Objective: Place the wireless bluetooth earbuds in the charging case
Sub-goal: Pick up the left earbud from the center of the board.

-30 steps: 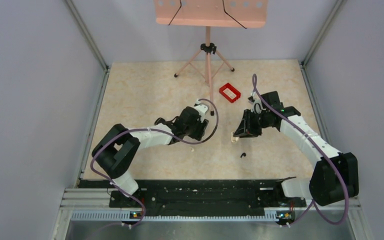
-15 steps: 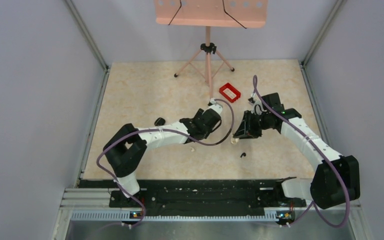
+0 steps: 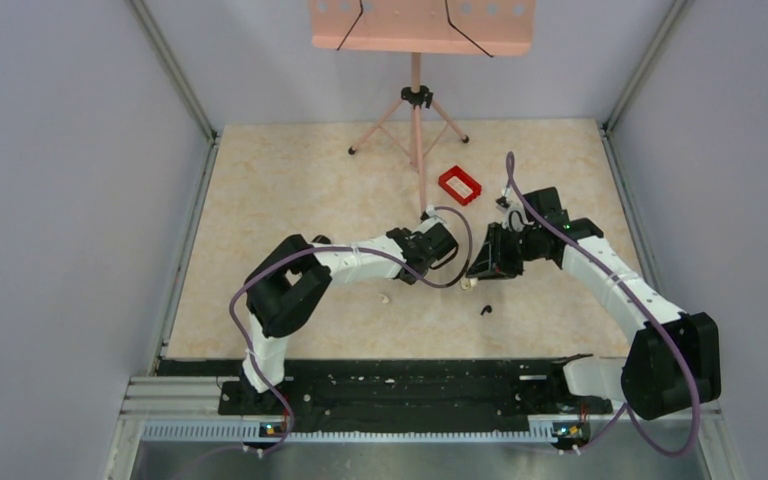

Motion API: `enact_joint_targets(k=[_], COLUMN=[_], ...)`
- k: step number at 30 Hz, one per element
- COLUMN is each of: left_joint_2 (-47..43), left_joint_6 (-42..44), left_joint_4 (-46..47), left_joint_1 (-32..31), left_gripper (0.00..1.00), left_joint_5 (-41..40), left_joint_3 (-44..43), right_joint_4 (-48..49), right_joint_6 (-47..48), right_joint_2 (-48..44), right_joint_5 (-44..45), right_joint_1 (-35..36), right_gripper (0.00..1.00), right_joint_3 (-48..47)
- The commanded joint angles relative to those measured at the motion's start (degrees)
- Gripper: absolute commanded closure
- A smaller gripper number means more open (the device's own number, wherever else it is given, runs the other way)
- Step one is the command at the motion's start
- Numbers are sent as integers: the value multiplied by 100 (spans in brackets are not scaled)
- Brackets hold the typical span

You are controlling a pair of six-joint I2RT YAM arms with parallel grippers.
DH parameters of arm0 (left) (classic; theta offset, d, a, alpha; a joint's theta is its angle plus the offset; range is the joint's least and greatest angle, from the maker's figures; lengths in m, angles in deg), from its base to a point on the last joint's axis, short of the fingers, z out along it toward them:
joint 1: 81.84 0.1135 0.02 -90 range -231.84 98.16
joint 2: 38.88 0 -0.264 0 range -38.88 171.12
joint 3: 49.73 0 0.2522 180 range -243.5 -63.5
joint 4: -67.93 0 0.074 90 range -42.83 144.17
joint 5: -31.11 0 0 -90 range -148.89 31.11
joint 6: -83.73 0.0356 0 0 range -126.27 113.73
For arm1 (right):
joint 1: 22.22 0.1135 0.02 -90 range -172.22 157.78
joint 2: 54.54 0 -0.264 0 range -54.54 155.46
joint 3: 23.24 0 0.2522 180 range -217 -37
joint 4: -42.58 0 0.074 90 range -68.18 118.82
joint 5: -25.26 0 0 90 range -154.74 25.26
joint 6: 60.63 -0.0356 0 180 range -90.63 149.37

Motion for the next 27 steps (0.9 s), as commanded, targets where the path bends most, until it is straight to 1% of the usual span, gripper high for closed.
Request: enact_joint_targets(k=[1,4,13,21,23,27], left_joint_2=[-101,-115,-159,195,198,199], left_joint_6=[-284,-334,-475,-501,-523,-515], left_joint_4=[-135,-143,-313,-644,-670,-680], left_joint_1=[-26,-21,-69,-69,-69,-69], left_gripper=[54,52,52,57,60,63], left_joint_5=[174,250,638,612,614,602], left_joint_3=[-169,-164,-152,-332,-317,-277], right_joint_4=[138,137,156,183,180,184], right_joint_6=[-53,-51,-47,-60,-60,-54], right_joint_2=[-190,-175,-171,-168,-171,-154], right_joint_5=[-110,-126,-163,-225,-231,-243], right_joint_1=[-10,-6,-4,-12,-9,-5], right_gripper=[100,100,100,100,100,100], right_joint_3=[-4,1,29,31,23,27])
